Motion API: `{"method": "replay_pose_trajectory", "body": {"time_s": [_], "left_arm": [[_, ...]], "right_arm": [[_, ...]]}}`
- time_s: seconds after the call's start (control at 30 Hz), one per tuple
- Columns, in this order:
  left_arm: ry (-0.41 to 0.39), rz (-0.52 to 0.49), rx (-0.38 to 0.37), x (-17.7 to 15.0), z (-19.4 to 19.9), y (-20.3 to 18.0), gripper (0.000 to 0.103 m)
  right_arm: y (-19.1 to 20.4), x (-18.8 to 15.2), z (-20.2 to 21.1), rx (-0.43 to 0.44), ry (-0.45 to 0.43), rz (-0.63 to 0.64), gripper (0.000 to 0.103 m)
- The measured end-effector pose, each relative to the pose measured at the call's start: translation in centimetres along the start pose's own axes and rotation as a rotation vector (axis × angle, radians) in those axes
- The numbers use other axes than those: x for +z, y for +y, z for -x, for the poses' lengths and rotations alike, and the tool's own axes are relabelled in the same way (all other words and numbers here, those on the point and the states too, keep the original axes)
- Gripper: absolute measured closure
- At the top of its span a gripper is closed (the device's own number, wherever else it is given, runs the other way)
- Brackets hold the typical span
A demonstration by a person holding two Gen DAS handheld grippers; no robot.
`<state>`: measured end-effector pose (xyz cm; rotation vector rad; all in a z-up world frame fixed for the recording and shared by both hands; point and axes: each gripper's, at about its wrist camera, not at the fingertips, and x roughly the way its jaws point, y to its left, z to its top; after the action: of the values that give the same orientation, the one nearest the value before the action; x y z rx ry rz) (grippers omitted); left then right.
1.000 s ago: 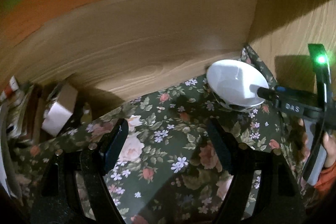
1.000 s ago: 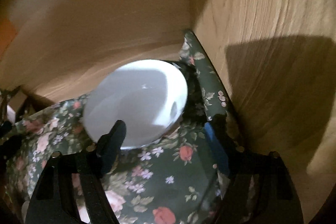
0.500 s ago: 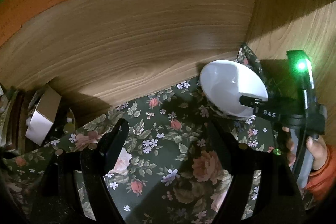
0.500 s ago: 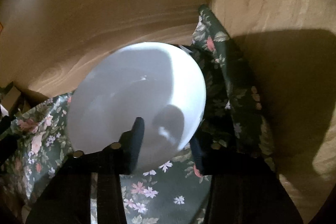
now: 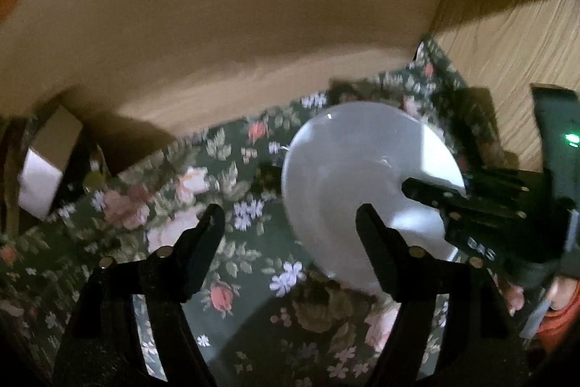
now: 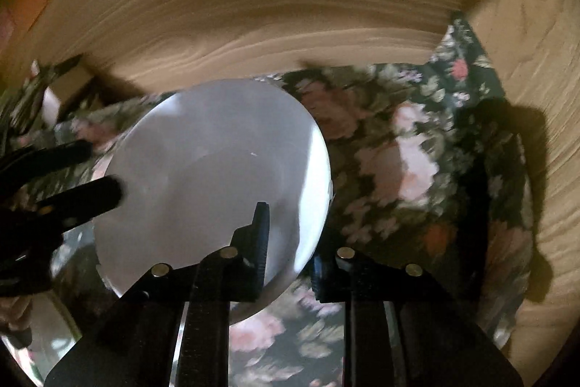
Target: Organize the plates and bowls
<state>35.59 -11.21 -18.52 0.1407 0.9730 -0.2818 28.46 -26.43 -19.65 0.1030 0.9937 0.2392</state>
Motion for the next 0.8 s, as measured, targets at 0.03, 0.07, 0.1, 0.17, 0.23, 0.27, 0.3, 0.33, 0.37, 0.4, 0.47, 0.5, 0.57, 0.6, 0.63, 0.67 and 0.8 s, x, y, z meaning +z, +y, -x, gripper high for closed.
{"method": "replay_pose_trajectory", "body": {"time_s": [0.03, 0.07, 0.1, 0.17, 0.23, 0.27, 0.3, 0.33, 0.37, 0.4, 0.47, 0.5, 0.57, 0.6, 0.63, 0.67, 0.8], "left_arm": [[0.017, 0.001, -0.001, -0.2, -0.3, 0.0, 0.035], [0.029, 0.002, -0.003, -0.4, -0.5, 0.0, 0.039], [0.041, 0.003, -0.007, -0.6, -0.8, 0.0, 0.041], [0.063, -0.001, -0.01, -1.0, -1.2, -0.2, 0.049], [0.081, -0.005, -0.007, -1.2, -1.6, -0.4, 0.054], [0.09, -0.006, -0.01, -1.3, -1.8, -0.5, 0.058], [0.099, -0.007, -0.013, -1.4, -1.9, -0.5, 0.06], [0.109, -0.008, -0.018, -1.5, -2.1, -0.6, 0.064], [0.112, -0.01, -0.02, -1.5, -2.2, -0.7, 0.067], [0.115, -0.016, -0.021, -1.6, -2.3, -0.8, 0.069], [0.109, -0.023, -0.014, -1.6, -2.3, -0.9, 0.07], [0.105, -0.027, -0.012, -1.7, -2.3, -0.9, 0.071], [0.106, -0.03, -0.01, -1.6, -2.6, -0.9, 0.077], [0.11, -0.027, -0.009, -1.6, -2.8, -0.8, 0.079], [0.116, -0.023, -0.01, -1.6, -3.1, -0.7, 0.081], [0.116, -0.019, -0.014, -1.6, -3.1, -0.6, 0.082], [0.107, -0.025, -0.011, -1.6, -2.9, -0.7, 0.084]], "right_arm": [[0.3, -0.3, 0.2, 0.007, 0.004, 0.006, 0.086], [0.7, -0.7, 0.4, 0.013, 0.007, 0.012, 0.086], [1.1, -1.2, 0.7, 0.019, 0.009, 0.017, 0.086], [1.2, -1.4, 1.0, 0.027, 0.013, 0.016, 0.086], [1.6, -1.6, 1.1, 0.027, 0.018, 0.006, 0.085], [1.5, -1.5, 0.9, 0.027, 0.017, -0.001, 0.085], [1.1, -1.3, 0.8, 0.033, 0.02, -0.014, 0.084], [1.1, -1.4, 1.2, 0.044, 0.024, -0.025, 0.083], [0.7, -1.6, 1.4, 0.059, 0.027, -0.042, 0.081], [-0.7, -1.9, 1.3, 0.068, 0.029, -0.055, 0.077], [-1.4, -1.8, 1.9, 0.077, 0.028, -0.073, 0.074], [-1.6, -2.0, 2.0, 0.078, 0.028, -0.077, 0.074], [-1.4, -1.9, 1.5, 0.082, 0.032, -0.081, 0.074], [-0.9, -1.7, 0.8, 0.084, 0.034, -0.084, 0.074], [-0.7, -1.7, 0.6, 0.088, 0.036, -0.088, 0.074], [-0.6, -1.8, 0.4, 0.09, 0.035, -0.088, 0.074], [0.0, -1.6, 0.1, 0.086, 0.022, -0.087, 0.077]]}}
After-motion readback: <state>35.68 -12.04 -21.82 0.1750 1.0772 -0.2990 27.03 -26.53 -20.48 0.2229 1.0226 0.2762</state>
